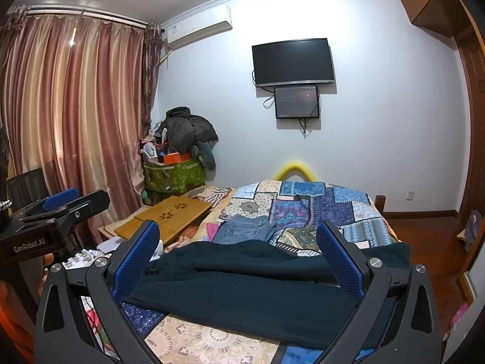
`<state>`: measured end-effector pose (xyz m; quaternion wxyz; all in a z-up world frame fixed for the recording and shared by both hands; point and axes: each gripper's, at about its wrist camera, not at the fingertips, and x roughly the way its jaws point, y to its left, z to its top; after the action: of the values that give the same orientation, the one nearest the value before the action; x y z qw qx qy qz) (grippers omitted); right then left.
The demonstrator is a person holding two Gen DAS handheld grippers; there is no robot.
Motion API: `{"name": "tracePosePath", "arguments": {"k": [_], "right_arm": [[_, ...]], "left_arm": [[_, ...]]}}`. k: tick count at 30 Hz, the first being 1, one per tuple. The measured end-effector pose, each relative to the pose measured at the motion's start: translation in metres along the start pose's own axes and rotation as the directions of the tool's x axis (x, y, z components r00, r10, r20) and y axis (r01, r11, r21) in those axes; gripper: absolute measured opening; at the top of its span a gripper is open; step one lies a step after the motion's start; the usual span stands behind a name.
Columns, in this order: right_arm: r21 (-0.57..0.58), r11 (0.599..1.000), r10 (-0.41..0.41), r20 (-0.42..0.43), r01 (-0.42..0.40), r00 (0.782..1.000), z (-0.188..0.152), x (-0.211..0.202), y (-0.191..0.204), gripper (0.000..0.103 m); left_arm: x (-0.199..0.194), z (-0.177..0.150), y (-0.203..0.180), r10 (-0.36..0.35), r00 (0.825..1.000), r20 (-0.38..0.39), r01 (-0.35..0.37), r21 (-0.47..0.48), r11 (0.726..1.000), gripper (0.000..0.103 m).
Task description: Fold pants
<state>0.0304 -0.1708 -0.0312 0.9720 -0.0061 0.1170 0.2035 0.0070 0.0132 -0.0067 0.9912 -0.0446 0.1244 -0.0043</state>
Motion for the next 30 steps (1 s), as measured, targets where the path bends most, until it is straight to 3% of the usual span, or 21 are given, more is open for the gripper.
{"name": "tracePosePath", "arguments": {"k": [30], "right_arm": [[0.011,1.000,-0.010,-0.005,0.010,1.000,0.001,-0.001,-0.012,0.103]], "left_arm": [[0.013,-0.012,0.007,0.009,1.000,-0.007,-0.010,-0.007,1.000,0.103]]}}
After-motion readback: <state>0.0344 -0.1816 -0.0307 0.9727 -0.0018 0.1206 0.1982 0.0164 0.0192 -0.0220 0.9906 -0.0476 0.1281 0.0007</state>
